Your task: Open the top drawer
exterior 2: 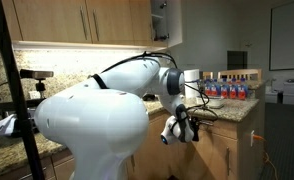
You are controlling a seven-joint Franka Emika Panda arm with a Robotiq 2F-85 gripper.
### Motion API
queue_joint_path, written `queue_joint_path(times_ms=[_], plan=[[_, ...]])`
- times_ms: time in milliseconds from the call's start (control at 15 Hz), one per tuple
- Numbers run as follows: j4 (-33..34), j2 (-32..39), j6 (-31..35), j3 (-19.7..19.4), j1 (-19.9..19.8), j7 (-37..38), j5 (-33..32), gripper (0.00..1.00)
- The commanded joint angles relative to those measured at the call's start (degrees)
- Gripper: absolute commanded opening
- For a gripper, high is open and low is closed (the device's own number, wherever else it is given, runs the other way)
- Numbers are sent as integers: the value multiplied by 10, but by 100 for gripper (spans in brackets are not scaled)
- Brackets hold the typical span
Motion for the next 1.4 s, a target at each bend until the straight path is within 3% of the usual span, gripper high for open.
queue_joint_path(times_ms=[0, 533, 1333], plan=[[-21, -9, 4, 5, -4, -6, -3, 5], [-42, -34, 51, 6, -5, 37, -6, 8], [-80, -60, 72, -35, 36, 132, -2, 9]])
